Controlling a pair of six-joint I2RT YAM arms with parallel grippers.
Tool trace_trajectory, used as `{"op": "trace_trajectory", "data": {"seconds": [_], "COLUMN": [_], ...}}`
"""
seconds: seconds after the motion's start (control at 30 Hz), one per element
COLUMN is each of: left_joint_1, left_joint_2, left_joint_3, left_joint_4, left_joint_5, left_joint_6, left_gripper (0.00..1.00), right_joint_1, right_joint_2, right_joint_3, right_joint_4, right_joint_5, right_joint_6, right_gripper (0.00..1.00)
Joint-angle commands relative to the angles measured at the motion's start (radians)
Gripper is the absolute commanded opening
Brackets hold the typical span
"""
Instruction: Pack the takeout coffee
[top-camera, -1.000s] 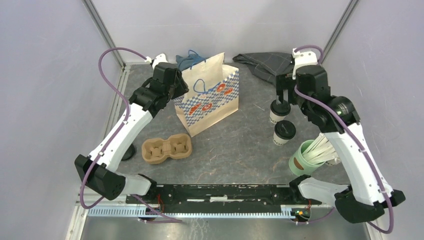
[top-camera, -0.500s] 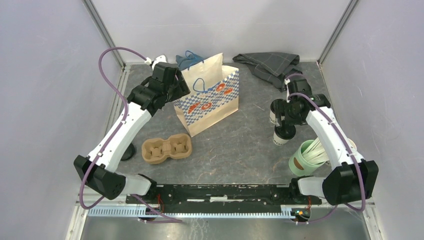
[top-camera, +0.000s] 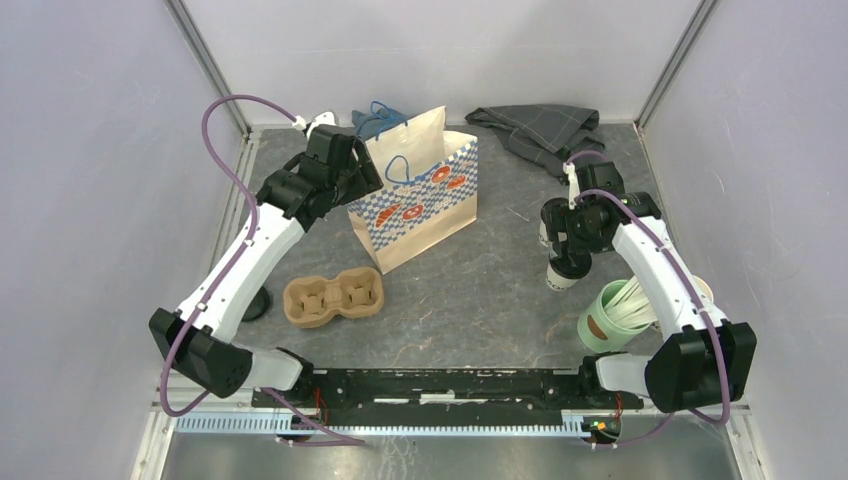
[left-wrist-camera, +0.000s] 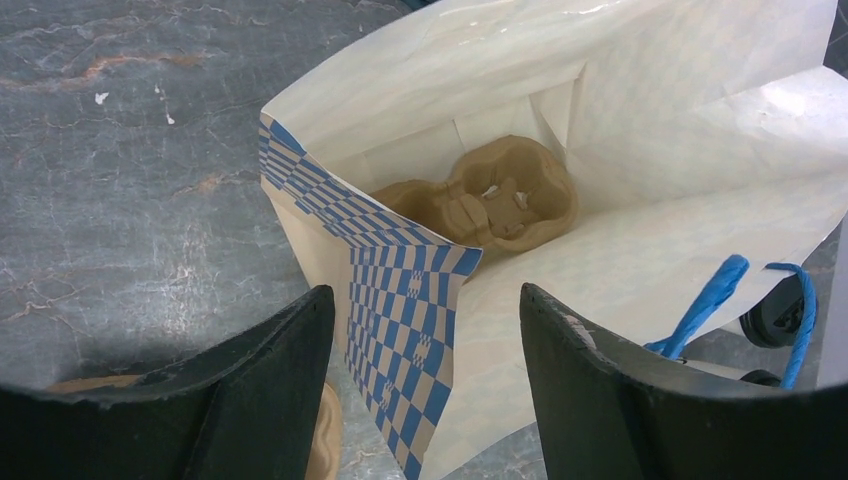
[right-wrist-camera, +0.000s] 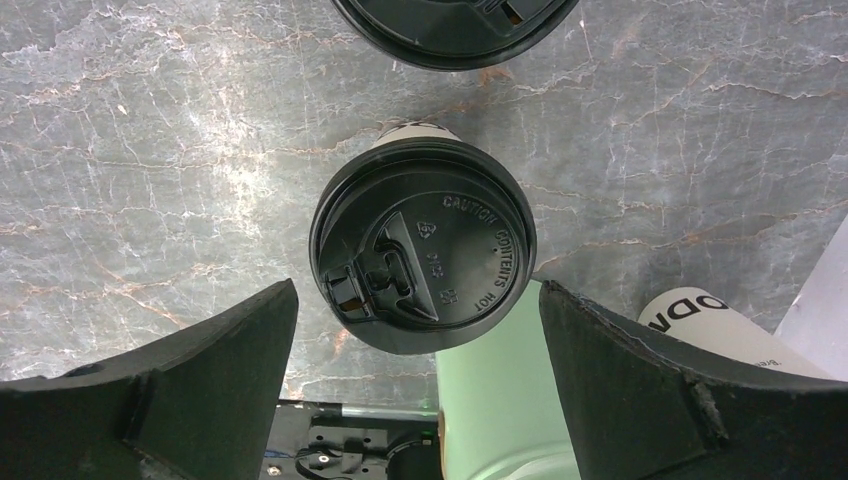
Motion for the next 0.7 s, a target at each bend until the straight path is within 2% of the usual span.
{"op": "trace_trajectory", "data": {"seconds": [0.0, 0.27, 0.67], "left_joint_1": [0.006, 0.006, 0.006], "left_joint_2": [0.007, 0.0, 0.002], "left_joint_3": [0.024, 0.025, 0.026], "left_joint_4": [0.005, 0.004, 0.005], "left_joint_5": [0.013, 0.012, 0.02], "left_joint_6": [-0.026, -0.032, -0.028], "left_gripper": [0.74, 0.72, 0.73], "right_joint_1": [-0.003, -0.002, -0.002], "right_joint_2": [-0.006, 0.011, 0.024], "right_joint_3": [-0.003, -0.02, -0.033], "right_joint_4": [0.023, 0.04, 0.047], "right_joint_5": [0.017, 0.015, 0.035], "right_joint_6": [-0.02, -0.025, -0.032], "right_gripper": [0.97, 0.89, 0.91]}}
